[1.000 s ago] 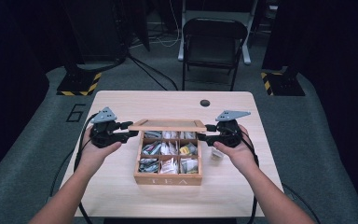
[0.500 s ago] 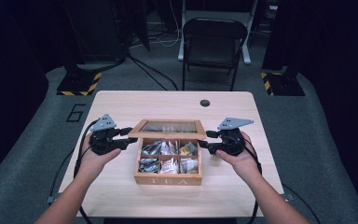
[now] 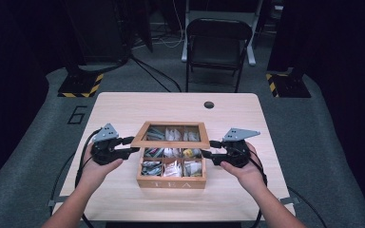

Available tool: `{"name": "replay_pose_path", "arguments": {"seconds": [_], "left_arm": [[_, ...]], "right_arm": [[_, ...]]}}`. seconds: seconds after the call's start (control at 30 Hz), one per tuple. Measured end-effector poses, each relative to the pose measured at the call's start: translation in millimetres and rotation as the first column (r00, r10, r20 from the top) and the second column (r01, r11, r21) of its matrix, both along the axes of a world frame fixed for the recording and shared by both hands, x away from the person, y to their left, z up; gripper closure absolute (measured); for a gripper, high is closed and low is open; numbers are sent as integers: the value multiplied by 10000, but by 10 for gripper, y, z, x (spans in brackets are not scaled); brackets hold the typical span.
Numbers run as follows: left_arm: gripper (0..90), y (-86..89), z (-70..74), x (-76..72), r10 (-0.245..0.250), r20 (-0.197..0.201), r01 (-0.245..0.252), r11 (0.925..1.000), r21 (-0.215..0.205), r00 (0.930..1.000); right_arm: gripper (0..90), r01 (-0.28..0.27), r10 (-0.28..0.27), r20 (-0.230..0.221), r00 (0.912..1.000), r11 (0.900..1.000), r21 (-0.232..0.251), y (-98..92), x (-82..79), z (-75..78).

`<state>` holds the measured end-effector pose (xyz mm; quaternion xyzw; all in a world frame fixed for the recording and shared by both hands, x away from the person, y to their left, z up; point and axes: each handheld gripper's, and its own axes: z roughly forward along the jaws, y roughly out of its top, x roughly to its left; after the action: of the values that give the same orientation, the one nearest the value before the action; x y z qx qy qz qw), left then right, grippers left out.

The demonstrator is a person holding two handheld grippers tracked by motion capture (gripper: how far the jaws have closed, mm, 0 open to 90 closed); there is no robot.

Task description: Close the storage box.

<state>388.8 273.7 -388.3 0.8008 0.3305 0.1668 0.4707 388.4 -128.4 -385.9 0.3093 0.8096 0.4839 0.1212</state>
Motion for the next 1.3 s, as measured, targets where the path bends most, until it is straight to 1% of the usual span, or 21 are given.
{"name": "replay_pose_path", "arguments": {"seconds": [0.03,0.07,0.1,0.2,0.33,0.43,0.6,0.73,0.8,0.87,0.9,1.1,1.17,1.3], "left_arm": [[578,1,-7,-4,-5,6,5,10000,13,10000],[578,0,-18,-11,3,-11,-3,10000,-12,10000],[578,5,-25,-18,-31,-47,31,10000,50,10000],[578,2,-52,-33,-20,-38,20,10000,18,10000],[579,5,-78,-51,-59,-108,59,10000,42,9999],[579,2,-106,-68,-15,-67,15,10000,57,10000],[580,2,-136,-87,-12,-80,12,10000,15,10000],[580,4,-160,-104,-10,-109,9,10000,-23,9999],[580,8,-165,-109,-43,-112,44,10000,57,9999],[579,-2,-180,-123,28,-76,-28,10000,5,10000],[579,2,-180,-128,-26,-126,27,10000,55,9999],[572,-1,-211,-171,-58,-155,59,10000,52,9999],[559,-5,-221,-190,-64,-149,64,10000,10,9999],[538,-13,-231,-230,-82,-70,83,9999,115,9999]], "right_arm": [[497,30,-29,-78,10000,10000,61,-2,-9,-7],[502,-11,11,-49,10000,10000,74,-3,-9,-13],[501,-5,5,-52,10000,10000,64,-3,-16,-21],[503,-9,8,-30,10000,10000,-43,2,-34,-40],[511,10,-9,-114,9999,10000,68,-7,-57,-46],[514,17,-15,-118,9999,9998,180,-13,-83,-42],[514,21,-19,-101,9999,9997,234,-16,-112,-58],[515,104,-98,-199,9998,9995,284,-14,-136,-80],[515,91,-85,-201,9998,9995,291,-14,-141,-93],[515,148,-140,-250,9996,9994,320,-12,-150,-102],[514,128,-121,-215,9997,9994,307,-11,-152,-112],[515,185,-177,-304,9994,9996,234,-4,-180,-145],[517,173,-170,-203,9997,9997,193,-2,-185,-155],[517,209,-204,-260,9995,9996,202,1,-204,-186]]}}
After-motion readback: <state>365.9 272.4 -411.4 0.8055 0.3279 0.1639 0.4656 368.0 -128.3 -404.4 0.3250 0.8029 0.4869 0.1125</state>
